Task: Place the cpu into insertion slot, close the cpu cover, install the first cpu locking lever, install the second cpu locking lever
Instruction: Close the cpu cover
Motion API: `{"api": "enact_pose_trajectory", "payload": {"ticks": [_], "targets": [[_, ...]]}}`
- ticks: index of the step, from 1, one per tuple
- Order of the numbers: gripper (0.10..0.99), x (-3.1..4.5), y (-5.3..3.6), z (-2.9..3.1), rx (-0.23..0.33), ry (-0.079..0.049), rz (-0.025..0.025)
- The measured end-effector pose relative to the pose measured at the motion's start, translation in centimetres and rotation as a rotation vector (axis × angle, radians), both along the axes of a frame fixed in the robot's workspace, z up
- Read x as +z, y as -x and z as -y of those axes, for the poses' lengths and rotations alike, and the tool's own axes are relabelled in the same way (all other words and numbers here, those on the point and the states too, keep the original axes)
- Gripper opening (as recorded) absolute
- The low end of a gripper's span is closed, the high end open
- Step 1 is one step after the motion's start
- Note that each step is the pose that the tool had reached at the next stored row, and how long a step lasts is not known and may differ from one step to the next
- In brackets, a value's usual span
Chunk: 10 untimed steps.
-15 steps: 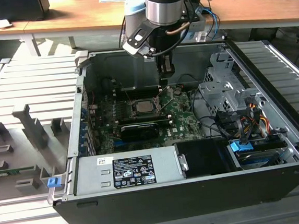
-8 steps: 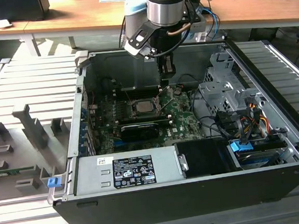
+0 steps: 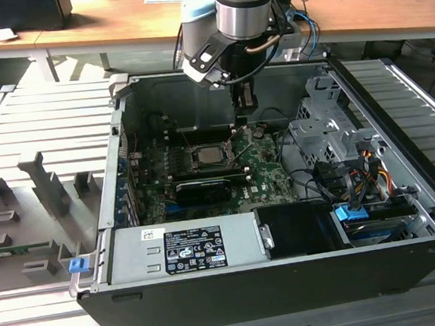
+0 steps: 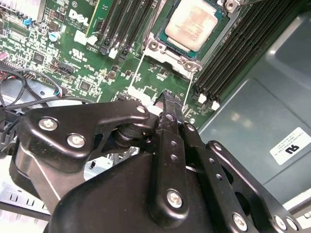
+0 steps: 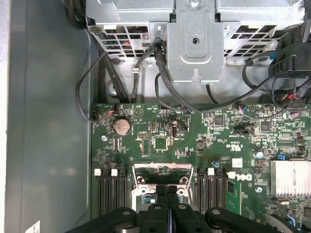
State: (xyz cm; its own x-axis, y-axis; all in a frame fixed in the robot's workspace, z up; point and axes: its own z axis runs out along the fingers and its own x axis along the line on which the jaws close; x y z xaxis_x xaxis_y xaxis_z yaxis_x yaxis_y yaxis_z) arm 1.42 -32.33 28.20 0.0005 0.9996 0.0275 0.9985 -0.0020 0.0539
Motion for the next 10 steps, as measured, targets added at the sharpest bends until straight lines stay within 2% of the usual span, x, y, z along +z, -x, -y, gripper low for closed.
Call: {"api": "enact_pose_trajectory", "payload": {"ticks": [10], "targets": [[0.106, -0.36, -0.87, 0.00, 0.000, 0.000, 0.0000]]}}
